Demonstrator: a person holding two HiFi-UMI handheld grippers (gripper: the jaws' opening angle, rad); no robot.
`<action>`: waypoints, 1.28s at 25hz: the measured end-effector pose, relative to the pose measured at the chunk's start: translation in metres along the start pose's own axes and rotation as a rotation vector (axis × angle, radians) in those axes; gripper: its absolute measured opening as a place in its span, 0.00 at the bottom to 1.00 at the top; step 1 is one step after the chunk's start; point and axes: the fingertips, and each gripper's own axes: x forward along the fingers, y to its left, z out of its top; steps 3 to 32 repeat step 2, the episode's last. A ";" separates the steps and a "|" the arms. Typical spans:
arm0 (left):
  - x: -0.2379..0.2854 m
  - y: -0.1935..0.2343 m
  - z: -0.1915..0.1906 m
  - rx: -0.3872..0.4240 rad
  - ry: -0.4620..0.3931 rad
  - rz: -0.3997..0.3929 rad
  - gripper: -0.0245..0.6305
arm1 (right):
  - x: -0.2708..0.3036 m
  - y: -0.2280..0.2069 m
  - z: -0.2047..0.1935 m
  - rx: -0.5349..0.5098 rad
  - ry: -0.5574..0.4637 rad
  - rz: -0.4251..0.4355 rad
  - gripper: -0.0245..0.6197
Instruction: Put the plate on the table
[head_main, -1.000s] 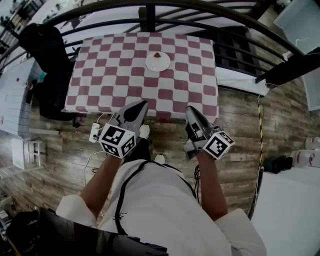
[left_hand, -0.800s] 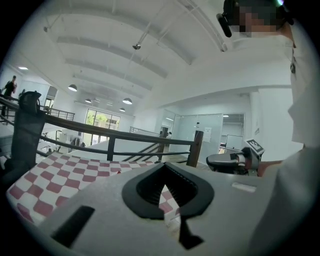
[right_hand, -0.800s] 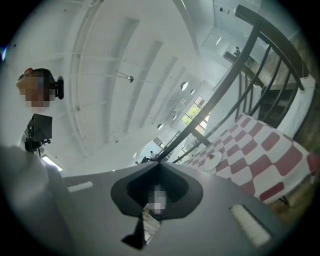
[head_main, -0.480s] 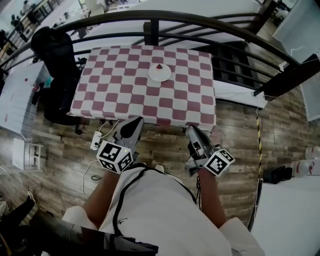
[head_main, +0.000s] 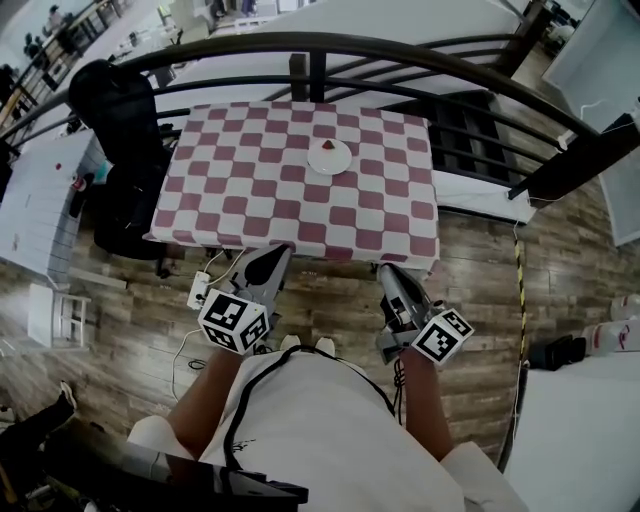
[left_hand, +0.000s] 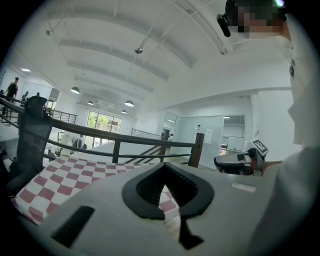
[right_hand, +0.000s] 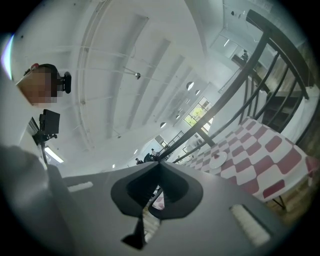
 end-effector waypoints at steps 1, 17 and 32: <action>-0.002 0.003 0.001 0.001 0.002 -0.001 0.05 | 0.002 0.002 -0.002 -0.007 0.004 -0.004 0.05; -0.005 0.007 0.002 0.002 0.003 -0.002 0.05 | 0.003 0.004 -0.005 -0.014 0.007 -0.009 0.05; -0.005 0.007 0.002 0.002 0.003 -0.002 0.05 | 0.003 0.004 -0.005 -0.014 0.007 -0.009 0.05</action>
